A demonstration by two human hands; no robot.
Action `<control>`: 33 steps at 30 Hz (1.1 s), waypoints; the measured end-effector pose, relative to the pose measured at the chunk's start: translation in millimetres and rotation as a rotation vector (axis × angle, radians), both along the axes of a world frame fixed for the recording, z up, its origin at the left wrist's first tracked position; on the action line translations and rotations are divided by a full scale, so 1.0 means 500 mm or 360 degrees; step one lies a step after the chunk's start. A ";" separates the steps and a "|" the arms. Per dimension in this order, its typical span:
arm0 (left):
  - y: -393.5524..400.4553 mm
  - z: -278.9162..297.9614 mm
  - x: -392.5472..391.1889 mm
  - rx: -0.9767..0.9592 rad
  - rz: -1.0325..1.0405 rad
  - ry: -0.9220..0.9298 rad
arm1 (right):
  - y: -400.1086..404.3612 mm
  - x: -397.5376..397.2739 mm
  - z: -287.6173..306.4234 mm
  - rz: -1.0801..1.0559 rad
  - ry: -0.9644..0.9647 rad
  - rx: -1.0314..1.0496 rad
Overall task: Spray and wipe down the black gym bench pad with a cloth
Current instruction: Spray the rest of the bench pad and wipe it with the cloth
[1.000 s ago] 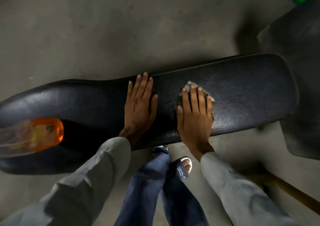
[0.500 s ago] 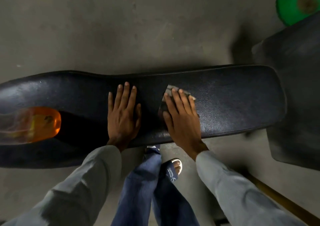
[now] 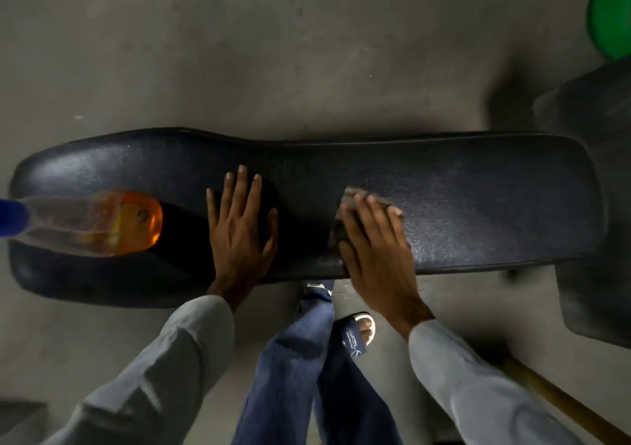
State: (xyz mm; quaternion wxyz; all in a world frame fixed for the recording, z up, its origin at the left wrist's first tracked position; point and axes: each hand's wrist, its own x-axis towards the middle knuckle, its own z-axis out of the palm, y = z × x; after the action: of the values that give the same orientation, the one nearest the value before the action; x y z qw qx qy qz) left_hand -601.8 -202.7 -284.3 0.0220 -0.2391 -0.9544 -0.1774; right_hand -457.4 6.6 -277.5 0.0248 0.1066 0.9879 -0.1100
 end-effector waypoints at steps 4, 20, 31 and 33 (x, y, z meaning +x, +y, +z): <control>-0.012 -0.022 0.003 -0.0054 -0.0012 -0.0023 | -0.050 -0.113 0.002 -0.0472 0.0057 -0.0078; -0.012 -0.018 0.003 -0.0022 -0.0005 -0.0070 | -0.058 -0.169 0.015 -0.0239 0.0035 -0.0043; -0.011 -0.022 0.001 -0.0052 -0.0022 -0.0077 | 0.008 -0.152 0.022 0.0380 -0.0023 -0.0051; -0.011 -0.023 0.001 -0.0070 -0.0015 -0.0079 | 0.017 -0.173 0.023 0.0017 -0.0014 -0.0049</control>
State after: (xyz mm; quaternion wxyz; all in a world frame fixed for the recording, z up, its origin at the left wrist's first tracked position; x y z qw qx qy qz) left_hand -601.3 -208.0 -295.6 -0.0077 -0.2395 -0.9572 -0.1624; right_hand -543.7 15.0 -265.8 0.0312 0.1013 0.9865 -0.1245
